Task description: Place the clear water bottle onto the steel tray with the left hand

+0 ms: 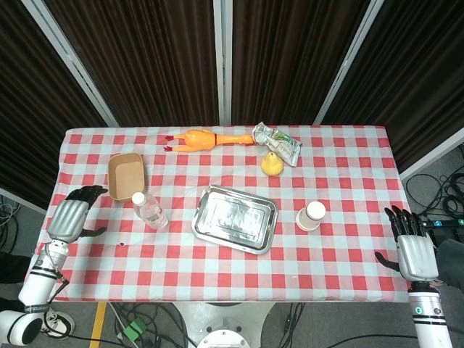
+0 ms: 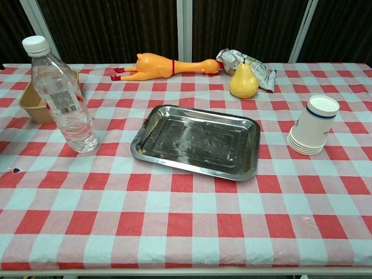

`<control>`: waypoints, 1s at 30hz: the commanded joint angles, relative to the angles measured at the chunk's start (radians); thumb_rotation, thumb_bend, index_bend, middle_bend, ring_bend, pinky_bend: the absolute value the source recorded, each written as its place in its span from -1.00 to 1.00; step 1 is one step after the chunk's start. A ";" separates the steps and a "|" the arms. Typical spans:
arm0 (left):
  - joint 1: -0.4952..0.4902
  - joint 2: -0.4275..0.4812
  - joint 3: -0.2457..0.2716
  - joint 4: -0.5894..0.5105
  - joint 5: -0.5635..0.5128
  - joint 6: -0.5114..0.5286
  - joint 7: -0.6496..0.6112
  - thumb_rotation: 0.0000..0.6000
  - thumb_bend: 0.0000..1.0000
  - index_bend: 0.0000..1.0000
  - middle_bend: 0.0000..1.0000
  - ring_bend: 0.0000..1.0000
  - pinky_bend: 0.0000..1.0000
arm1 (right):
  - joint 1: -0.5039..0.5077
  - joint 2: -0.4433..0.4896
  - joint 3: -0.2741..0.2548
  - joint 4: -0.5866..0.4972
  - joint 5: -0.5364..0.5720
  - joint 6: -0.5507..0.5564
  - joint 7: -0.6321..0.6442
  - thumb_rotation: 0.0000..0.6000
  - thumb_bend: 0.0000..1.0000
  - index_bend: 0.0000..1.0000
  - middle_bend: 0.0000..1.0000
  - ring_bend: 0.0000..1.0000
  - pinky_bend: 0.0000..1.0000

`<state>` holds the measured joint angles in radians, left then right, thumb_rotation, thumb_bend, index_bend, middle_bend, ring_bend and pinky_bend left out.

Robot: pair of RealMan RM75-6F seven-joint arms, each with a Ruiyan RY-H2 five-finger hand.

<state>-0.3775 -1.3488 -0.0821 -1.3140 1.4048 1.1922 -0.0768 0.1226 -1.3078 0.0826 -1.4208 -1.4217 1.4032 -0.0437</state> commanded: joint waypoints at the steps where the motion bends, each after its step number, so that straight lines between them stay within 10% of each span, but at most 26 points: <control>1: 0.001 0.000 0.000 0.001 0.000 0.001 -0.001 0.98 -1.00 -0.51 -0.48 -0.65 -0.57 | 0.000 0.000 -0.002 0.001 -0.003 -0.001 0.000 1.00 -0.84 -0.93 -0.93 -1.00 -1.00; 13: 0.009 0.022 -0.025 -0.011 -0.043 -0.008 -0.067 0.97 -1.00 -0.51 -0.48 -0.65 -0.57 | 0.005 -0.005 -0.003 0.018 -0.006 -0.012 0.019 1.00 -0.83 -0.93 -0.93 -1.00 -1.00; 21: 0.014 0.030 -0.058 -0.136 -0.111 -0.166 -0.558 1.00 -1.00 -0.62 -0.52 -0.67 -0.58 | 0.007 -0.009 0.000 0.038 -0.008 -0.010 0.039 1.00 -0.83 -0.93 -0.93 -1.00 -1.00; 30: -0.007 -0.104 -0.131 -0.057 -0.118 -0.128 -0.736 1.00 -1.00 -0.74 -0.63 -0.72 -0.60 | 0.010 -0.013 0.001 0.053 0.001 -0.024 0.049 1.00 -0.82 -0.94 -0.93 -1.00 -1.00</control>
<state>-0.3772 -1.4296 -0.1941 -1.3821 1.2945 1.0643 -0.7952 0.1325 -1.3208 0.0831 -1.3679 -1.4210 1.3790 0.0056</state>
